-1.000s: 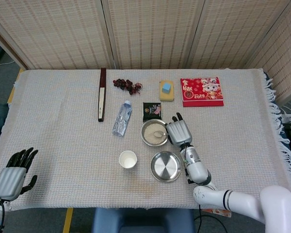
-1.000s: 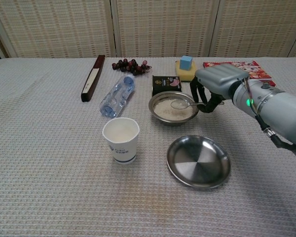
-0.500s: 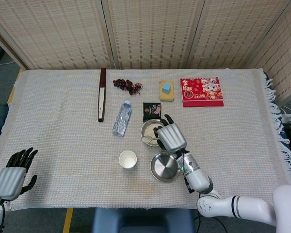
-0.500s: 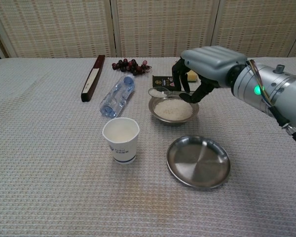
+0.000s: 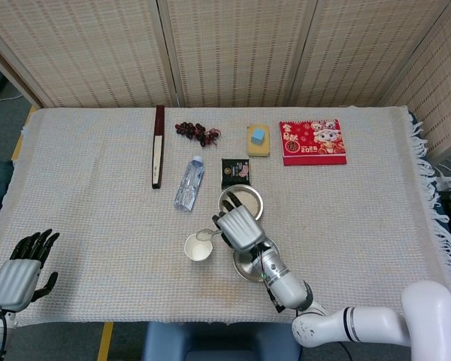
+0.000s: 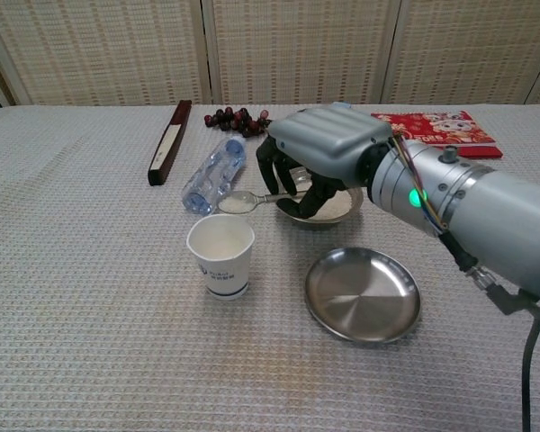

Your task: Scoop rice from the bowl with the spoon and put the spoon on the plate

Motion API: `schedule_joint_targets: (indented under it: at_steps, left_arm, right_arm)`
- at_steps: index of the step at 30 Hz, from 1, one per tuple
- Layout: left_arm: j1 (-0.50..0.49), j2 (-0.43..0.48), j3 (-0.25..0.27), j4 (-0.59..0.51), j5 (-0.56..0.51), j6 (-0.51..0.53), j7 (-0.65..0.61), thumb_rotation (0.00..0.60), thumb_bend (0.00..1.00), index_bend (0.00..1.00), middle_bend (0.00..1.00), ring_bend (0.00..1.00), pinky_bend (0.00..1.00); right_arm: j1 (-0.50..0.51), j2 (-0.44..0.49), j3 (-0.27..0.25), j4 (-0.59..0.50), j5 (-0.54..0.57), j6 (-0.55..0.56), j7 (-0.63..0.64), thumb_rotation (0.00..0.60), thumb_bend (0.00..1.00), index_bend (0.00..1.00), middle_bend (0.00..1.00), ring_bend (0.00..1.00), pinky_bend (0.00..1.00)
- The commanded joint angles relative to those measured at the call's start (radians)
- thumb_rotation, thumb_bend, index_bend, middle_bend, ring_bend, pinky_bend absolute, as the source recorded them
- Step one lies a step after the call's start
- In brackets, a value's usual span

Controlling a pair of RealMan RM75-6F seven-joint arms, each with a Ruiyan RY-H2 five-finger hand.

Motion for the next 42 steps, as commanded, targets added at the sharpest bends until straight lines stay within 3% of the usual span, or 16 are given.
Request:
schedule_joint_targets:
  at_steps: [1,15,26,33,42]
  left_arm:
    - [0.001,0.004,0.002,0.001,0.005,0.001,-0.009,0.600,0.42,0.00,0.00,0.00,0.09]
    - [0.004,0.008,0.006,-0.002,0.019,0.009,-0.019,0.600,0.42,0.00,0.00,0.00,0.09]
    - [0.002,0.007,0.007,-0.002,0.017,0.004,-0.015,0.600,0.42,0.00,0.00,0.00,0.09]
    - [0.004,0.008,0.007,-0.002,0.018,0.007,-0.014,0.600,0.42,0.00,0.00,0.00,0.09]
    - [0.005,0.007,0.006,-0.002,0.016,0.007,-0.010,0.600,0.42,0.00,0.00,0.00,0.09]
  right_arm:
    - [0.029,-0.044,-0.026,0.032,-0.018,0.021,-0.091,0.600,0.36,0.81,0.57,0.20,0.11]
    - [0.066,-0.110,-0.146,0.133,-0.265,0.143,-0.409,0.600,0.36,0.80,0.57,0.20,0.10]
    - [0.058,-0.098,-0.186,0.156,-0.326,0.123,-0.597,0.600,0.36,0.79,0.57,0.20,0.09]
    - [0.066,-0.097,-0.207,0.210,-0.475,0.159,-0.625,0.600,0.36,0.79,0.57,0.20,0.09]
    - [0.014,-0.072,-0.166,0.167,-0.485,0.192,-0.568,0.600,0.36,0.78,0.57,0.20,0.08]
